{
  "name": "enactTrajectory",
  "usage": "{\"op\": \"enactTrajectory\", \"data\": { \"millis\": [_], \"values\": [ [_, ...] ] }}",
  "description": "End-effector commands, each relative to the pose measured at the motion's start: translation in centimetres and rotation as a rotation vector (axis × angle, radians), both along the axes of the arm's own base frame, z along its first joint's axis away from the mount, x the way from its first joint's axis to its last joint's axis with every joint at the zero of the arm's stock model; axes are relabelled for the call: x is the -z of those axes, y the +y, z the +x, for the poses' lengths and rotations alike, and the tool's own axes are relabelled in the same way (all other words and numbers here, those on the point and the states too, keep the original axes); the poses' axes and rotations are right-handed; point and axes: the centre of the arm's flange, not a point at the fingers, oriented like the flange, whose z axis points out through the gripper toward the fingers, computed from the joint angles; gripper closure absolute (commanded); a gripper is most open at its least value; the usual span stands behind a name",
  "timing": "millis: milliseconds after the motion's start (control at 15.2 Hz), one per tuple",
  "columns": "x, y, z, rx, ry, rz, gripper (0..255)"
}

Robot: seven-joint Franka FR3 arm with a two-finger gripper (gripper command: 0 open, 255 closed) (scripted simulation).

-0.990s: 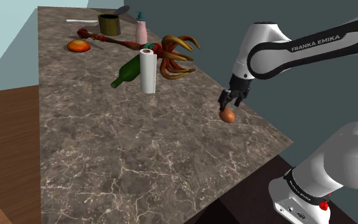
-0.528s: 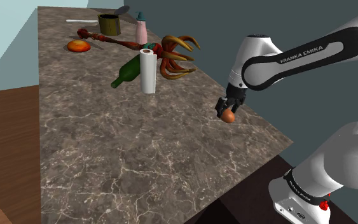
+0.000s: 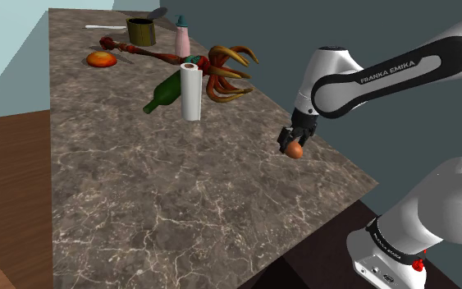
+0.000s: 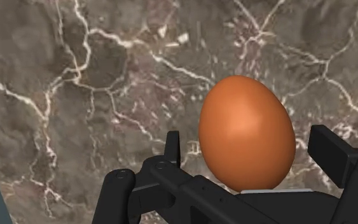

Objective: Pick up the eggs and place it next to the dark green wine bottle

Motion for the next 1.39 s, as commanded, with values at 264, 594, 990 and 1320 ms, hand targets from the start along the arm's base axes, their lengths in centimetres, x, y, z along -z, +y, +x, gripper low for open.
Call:
{"op": "enactTrajectory", "data": {
  "millis": [264, 594, 990, 1320],
  "values": [
    [0.0, 0.0, 0.0, 0.000, 0.000, 0.000, 255],
    [0.0, 0.0, 0.0, 0.000, 0.000, 0.000, 255],
    [-3.2, 0.0, 0.0, 0.000, 0.000, 0.000, 255],
    [-5.8, 0.0, 0.0, 0.000, 0.000, 0.000, 255]
  ]
}}
